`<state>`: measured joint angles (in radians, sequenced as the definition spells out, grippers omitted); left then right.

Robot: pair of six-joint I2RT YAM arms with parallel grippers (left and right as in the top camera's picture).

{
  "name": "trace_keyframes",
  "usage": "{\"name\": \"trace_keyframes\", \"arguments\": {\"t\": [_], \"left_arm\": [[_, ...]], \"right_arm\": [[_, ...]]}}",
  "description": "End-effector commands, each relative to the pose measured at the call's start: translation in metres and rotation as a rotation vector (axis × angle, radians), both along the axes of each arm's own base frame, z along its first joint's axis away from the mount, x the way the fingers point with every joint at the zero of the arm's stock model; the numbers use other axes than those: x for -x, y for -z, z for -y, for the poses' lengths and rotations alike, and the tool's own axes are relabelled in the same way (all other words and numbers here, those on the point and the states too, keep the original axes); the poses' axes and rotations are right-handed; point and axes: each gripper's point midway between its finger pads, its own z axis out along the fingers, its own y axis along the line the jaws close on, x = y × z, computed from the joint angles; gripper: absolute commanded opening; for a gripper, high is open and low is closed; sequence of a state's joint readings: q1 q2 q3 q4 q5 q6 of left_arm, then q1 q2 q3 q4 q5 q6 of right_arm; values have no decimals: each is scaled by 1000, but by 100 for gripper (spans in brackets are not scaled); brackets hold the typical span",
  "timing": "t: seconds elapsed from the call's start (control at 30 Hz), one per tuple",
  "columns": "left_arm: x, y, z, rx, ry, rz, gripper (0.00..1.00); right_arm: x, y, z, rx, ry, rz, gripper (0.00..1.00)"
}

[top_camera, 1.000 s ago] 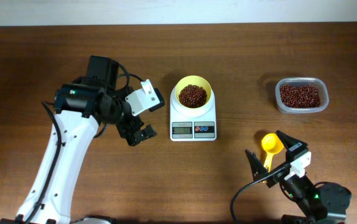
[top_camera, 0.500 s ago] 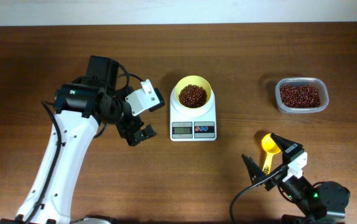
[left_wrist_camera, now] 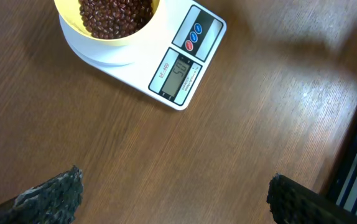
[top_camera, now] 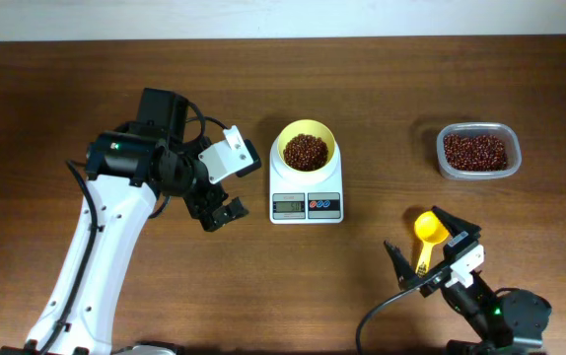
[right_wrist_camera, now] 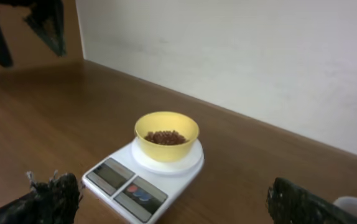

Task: Scoop item into bowl and weigh 50g on scale

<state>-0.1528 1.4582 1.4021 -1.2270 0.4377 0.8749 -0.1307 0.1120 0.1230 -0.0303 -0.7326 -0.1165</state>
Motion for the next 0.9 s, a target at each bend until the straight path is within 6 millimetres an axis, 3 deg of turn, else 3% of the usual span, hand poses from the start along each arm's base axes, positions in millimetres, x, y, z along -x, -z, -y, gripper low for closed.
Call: {"name": "trace_keyframes", "arguments": {"t": [0.0,0.2,0.33,0.67,0.87], "left_arm": [[1,1,0,6,12,-1,99],[1,1,0,7,12,-1,99],[1,1,0,7,12,-1,99],[1,1,0,7,12,-1,99],[1,1,0,7,12,-1,99]], "right_arm": [[-7,8,6,6,40,64,99],[-21,3,33,-87,211,70,99],[-24,4,38,-90,248,63,99],[-23,30,34,-90,224,-52,99],[-29,47,44,-79,331,-120,99]]}}
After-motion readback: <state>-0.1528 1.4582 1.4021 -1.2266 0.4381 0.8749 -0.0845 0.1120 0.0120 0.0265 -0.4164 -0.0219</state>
